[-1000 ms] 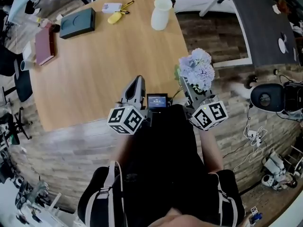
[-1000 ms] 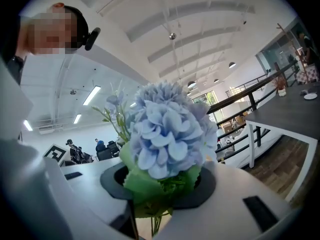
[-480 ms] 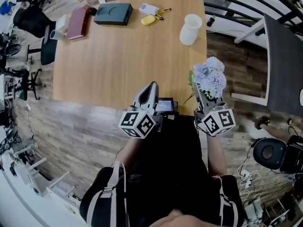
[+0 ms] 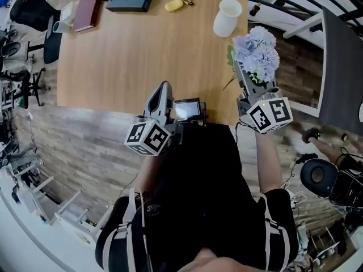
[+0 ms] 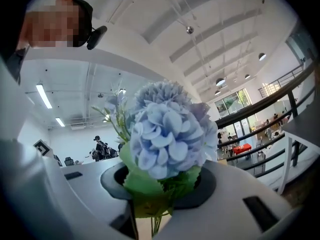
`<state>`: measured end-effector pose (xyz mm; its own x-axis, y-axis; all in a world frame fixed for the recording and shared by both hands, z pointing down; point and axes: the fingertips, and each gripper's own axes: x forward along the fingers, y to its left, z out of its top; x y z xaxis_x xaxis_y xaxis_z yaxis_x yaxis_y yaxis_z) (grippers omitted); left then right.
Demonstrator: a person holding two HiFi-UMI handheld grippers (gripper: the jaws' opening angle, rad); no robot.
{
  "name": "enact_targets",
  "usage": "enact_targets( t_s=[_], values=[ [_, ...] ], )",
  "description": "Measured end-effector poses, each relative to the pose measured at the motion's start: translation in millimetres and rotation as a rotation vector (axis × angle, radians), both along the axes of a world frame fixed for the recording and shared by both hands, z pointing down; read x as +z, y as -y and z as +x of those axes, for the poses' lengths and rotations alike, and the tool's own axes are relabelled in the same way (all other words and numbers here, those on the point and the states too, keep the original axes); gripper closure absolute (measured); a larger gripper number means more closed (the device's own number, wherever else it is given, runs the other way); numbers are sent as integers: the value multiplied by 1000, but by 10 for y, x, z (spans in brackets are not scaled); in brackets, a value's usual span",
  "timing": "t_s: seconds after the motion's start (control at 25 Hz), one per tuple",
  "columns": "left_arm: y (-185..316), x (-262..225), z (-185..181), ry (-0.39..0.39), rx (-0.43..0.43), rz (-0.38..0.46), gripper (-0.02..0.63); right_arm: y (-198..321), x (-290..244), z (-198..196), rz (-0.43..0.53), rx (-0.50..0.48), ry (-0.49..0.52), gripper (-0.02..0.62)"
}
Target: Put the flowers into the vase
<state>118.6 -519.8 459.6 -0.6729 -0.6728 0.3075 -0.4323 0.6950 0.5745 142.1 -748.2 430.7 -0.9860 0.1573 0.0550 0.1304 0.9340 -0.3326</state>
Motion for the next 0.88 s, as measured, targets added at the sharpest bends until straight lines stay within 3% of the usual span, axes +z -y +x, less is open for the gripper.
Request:
enact_targets(
  t_s=[0.16,0.32,0.44,0.56,0.72,0.88],
  values=[
    [-259,63,-175,-20,-13,29,558,-232,-210,-362,28,-17,59,422],
    [-268,113,-288,-32,-26,44,558,-562,-369,-673,119,-131,100,422],
    [-289,119,-338,-41,-24,48,558,-675,-645,-818,196,-186,184,422],
    [-241,142,-360,-48,-2,50,558,-366,-1072,-931,223,-131,294,422],
    [-222,205,-396,-76,12,60,558,193,-1602,-1042,235,20,408,422],
    [-171,230,-446,-81,23,59,558,506,-1783,-1180,272,110,474,422]
  ],
)
